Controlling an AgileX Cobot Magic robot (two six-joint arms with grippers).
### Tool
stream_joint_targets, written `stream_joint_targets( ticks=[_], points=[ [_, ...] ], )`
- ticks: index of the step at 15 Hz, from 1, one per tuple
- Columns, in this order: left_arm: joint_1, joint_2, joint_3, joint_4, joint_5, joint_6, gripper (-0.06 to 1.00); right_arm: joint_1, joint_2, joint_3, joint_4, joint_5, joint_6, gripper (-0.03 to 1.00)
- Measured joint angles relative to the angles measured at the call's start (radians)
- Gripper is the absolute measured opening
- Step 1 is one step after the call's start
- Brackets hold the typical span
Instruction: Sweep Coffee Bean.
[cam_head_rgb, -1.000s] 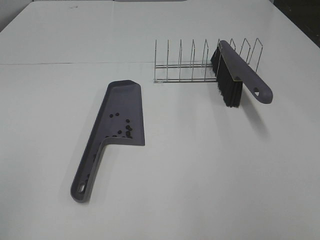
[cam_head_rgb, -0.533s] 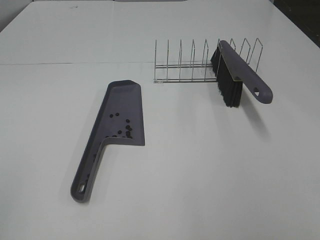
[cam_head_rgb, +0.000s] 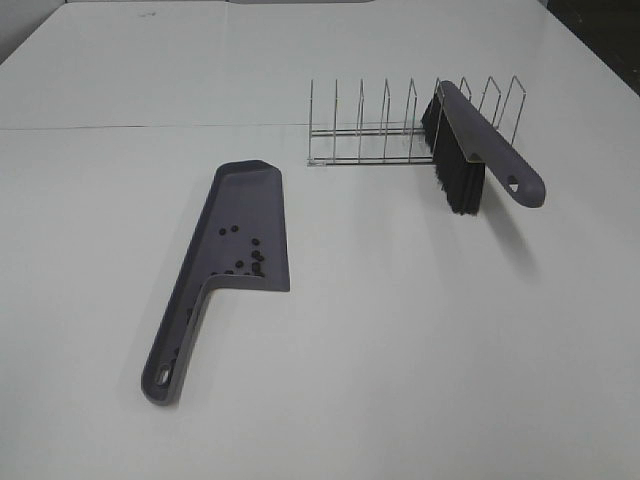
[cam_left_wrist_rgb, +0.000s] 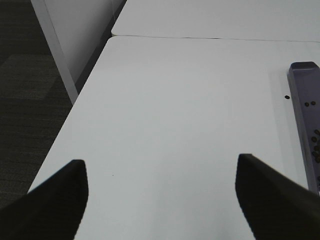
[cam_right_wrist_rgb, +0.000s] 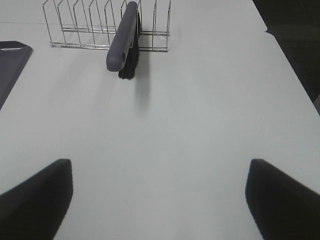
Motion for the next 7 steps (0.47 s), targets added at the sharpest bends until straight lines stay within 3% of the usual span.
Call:
stream_joint_targets(
  ticks=[7],
  points=[
    [0.000, 0.000, 0.000, 0.000, 0.000, 0.000, 0.76, 0.000, 0.000, 0.000, 0.000, 0.000, 0.000, 0.83]
  ],
)
